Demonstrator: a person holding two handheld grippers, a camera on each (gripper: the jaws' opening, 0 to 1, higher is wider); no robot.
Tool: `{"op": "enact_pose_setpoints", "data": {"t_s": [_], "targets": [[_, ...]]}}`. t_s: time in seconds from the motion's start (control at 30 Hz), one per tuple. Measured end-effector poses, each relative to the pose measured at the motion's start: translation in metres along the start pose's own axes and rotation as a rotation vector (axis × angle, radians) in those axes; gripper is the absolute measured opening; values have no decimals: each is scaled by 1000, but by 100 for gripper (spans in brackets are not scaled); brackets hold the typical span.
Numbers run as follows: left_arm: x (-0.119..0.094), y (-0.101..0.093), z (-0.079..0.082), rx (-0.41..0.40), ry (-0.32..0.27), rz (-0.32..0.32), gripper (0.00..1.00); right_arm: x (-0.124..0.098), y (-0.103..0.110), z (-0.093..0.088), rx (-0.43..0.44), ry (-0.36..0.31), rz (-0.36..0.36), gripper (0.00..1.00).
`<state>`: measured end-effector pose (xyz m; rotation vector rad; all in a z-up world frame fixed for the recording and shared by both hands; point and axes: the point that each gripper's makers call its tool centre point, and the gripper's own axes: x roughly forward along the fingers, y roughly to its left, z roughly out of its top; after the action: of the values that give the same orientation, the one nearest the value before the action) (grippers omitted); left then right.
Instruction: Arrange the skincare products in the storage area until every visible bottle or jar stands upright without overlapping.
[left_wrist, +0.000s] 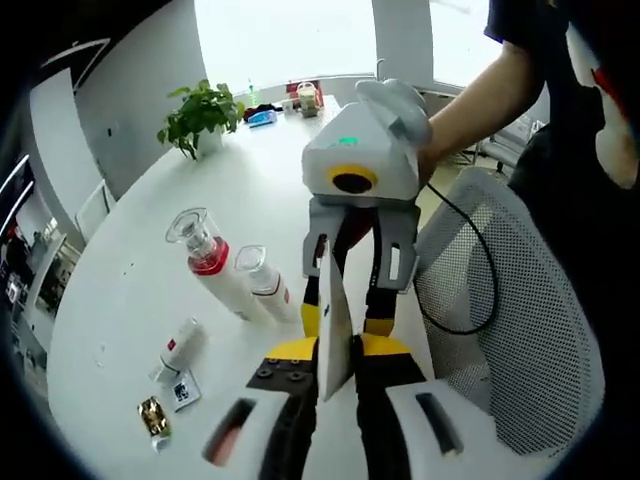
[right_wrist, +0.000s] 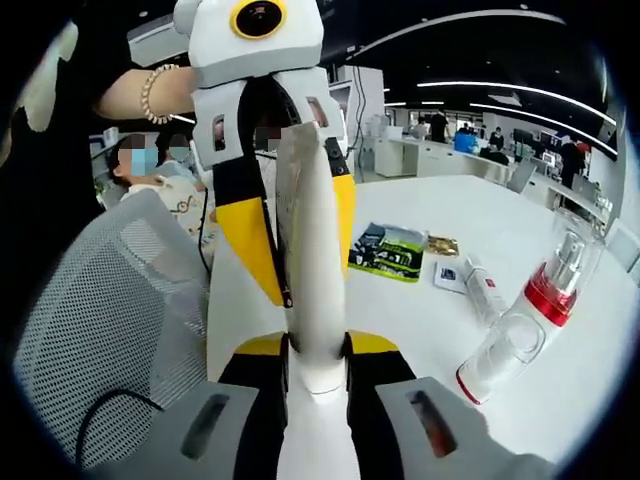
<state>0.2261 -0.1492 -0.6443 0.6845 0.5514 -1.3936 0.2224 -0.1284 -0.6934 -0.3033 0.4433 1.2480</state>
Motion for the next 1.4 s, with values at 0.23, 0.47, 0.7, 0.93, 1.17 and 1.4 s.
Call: {"op": "enact_pose_setpoints", "data": {"t_s": [0.23,0.47,0.7,0.93,1.17,1.4], "targets": [[5,8,6,21,-11,7,18,-8,-13,-1,40,-30,-71,22],[7,14,9,34,-16,6,18,-18,-18,-8,72,-39,-103,24],[9,21,11,40,-17,12,18,-28,-14,-14,112,-48,-124,26],[13,34,14,44,-21,28,18,-36,-4,-27,175,-42,-135,31],[17,54,13,42,-34,39,18,-47,-7,-33,239,-53,-169,36],[19,69,12,38,-42,58,19,-55,-13,-36,288,-69,-223,45]]}}
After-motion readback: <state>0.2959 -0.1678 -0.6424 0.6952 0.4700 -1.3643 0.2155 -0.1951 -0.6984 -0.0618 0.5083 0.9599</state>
